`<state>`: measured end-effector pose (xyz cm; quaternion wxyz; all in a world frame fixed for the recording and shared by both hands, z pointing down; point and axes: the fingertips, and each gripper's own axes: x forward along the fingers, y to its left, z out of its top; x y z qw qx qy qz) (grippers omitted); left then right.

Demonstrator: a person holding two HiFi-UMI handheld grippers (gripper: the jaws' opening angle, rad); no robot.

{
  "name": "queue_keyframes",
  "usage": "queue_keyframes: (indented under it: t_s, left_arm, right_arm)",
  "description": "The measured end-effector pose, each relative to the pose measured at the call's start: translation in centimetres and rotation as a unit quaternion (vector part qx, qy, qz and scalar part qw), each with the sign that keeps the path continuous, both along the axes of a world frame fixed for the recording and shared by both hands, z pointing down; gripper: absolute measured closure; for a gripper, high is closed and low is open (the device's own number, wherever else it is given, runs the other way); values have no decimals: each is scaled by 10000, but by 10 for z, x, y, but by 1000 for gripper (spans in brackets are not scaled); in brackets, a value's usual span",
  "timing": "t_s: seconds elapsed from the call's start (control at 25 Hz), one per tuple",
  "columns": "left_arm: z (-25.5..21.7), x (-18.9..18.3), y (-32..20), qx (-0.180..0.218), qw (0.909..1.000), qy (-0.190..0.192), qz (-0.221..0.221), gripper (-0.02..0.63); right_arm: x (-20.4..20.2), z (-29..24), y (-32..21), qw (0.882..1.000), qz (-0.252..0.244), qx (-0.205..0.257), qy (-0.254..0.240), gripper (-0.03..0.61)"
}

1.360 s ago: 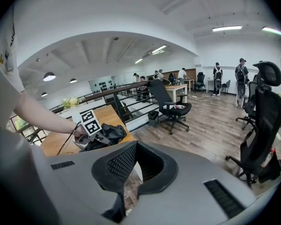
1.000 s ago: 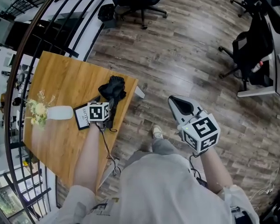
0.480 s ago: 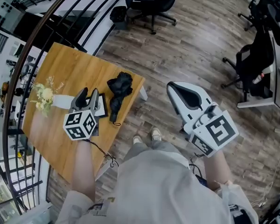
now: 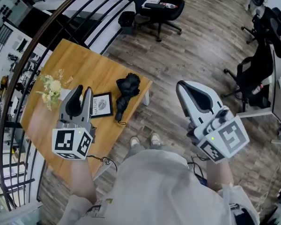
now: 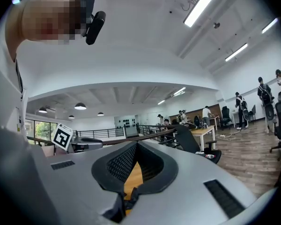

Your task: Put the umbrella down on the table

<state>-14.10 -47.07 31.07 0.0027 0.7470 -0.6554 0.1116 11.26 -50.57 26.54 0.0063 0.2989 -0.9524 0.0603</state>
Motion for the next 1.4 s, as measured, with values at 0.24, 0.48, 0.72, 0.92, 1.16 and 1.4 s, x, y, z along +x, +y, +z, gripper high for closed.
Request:
queue_keyframes:
  t_s: [0.24,0.48,0.72,0.92,1.16,1.4]
  left_arm:
    - [-29,-11,27,371,9993,-104,11,529]
    - [-57,-21,48,731,9969,-255,120,552]
    - [-72,-39,64,994,9935,-463,305,563]
    - [-78,-45,69,1076,9907,-638,539,572]
    - [-76,-47,73,1064,9905,-501,718,575]
    - [-80,-53,68,1095,9906,-391,720,575]
  right_arm:
    - [-29,-22,20,9996,-153,230,50,551]
    - [-61,-45,40,9987,-219,462,79,551]
    - [-90,-61,63,9982,-331,488,-63,552]
    - [-105,-72,72,9974,-280,661,8,552]
    - [-113,-73,74,9971,-97,746,124,552]
    - [-118,-71,68,9967,25,752,314,551]
